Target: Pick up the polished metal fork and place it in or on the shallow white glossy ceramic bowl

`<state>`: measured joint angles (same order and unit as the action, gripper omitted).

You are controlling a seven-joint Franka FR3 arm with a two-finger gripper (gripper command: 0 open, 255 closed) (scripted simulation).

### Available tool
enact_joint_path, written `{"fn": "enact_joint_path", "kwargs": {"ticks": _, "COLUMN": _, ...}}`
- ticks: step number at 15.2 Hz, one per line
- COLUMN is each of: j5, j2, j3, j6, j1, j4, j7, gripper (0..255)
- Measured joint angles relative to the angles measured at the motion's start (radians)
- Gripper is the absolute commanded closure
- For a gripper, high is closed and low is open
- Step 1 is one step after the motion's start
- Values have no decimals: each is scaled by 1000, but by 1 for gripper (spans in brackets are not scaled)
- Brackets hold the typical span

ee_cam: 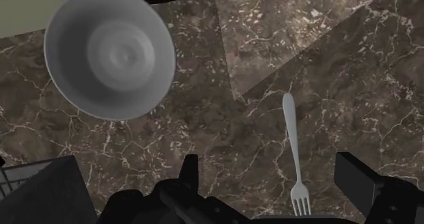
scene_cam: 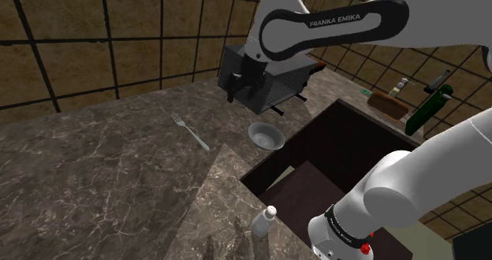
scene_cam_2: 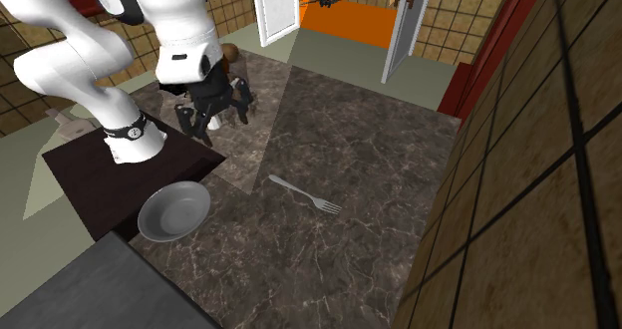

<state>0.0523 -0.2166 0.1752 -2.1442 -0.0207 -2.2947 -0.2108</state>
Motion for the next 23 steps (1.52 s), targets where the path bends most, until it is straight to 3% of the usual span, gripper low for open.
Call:
{"fn": "enact_joint_path", "kwargs": {"ticks": 7, "j5": -67, "j2": 251, "j3": 41, "j6": -144, "j1": -17, "j4": 107, "j7": -116, "gripper": 0}}
{"fn": "enact_joint_path", "kwargs": {"ticks": 11, "j5": -125, "j2": 419, "j3": 45, "j6": -192, "j1": -39, "j4": 223, "j7": -186, "gripper": 0}}
{"fn": "enact_joint_path", "kwargs": {"ticks": 20, "j5": -217, "j2": 756, "j3": 14, "j6": -219, "j1": -117, "j4": 528, "j7": -298, "gripper": 0}}
{"fn": "enact_joint_path", "kwargs": {"ticks": 23, "j5": -227, "j2": 803, "j3": 7, "j6": -238, "j1": -125, "j4": 556, "j7": -306, "gripper": 0}}
